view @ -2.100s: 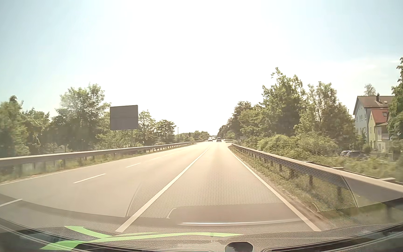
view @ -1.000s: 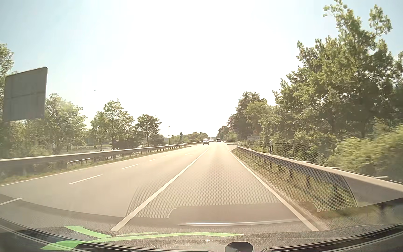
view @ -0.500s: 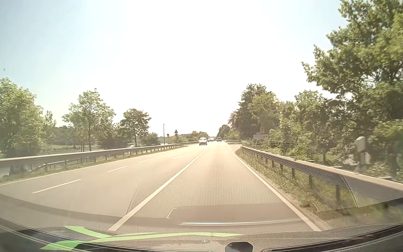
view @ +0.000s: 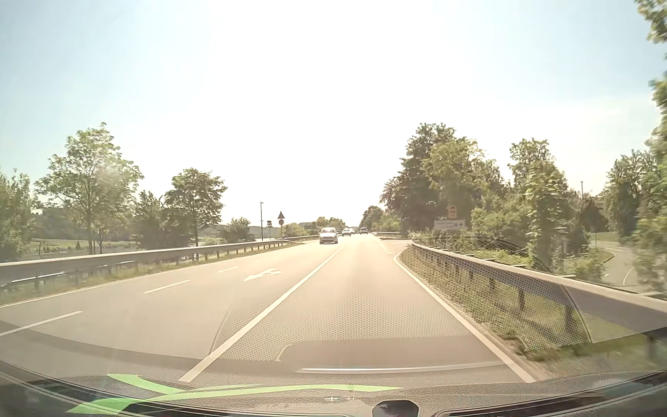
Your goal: Follow the waypoints while adhering to traffic rules and regulations
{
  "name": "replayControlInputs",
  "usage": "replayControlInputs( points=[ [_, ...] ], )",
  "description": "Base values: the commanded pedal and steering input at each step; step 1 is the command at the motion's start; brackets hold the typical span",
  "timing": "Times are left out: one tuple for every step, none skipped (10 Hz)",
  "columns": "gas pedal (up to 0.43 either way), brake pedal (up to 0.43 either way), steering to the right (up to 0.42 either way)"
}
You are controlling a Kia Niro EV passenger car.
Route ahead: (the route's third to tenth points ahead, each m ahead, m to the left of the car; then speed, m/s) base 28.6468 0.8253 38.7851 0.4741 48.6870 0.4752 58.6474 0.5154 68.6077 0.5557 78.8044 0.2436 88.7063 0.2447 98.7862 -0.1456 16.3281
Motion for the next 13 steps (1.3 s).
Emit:
replayControlInputs(
  points=[
    [0.157,0.000,-0.004],
    [0.169,0.000,-0.004],
    [0.169,0.000,-0.003],
    [0.157,0.000,-0.003],
    [0.157,0.000,-0.004],
    [0.157,0.000,-0.003],
    [0.157,0.000,-0.003],
    [0.150,0.000,-0.004],
    [0.150,0.000,-0.003],
    [0.150,0.000,-0.003],
    [0.150,0.000,-0.003],
    [0.150,0.000,-0.003],
    [0.150,0.000,-0.002]
  ],
)
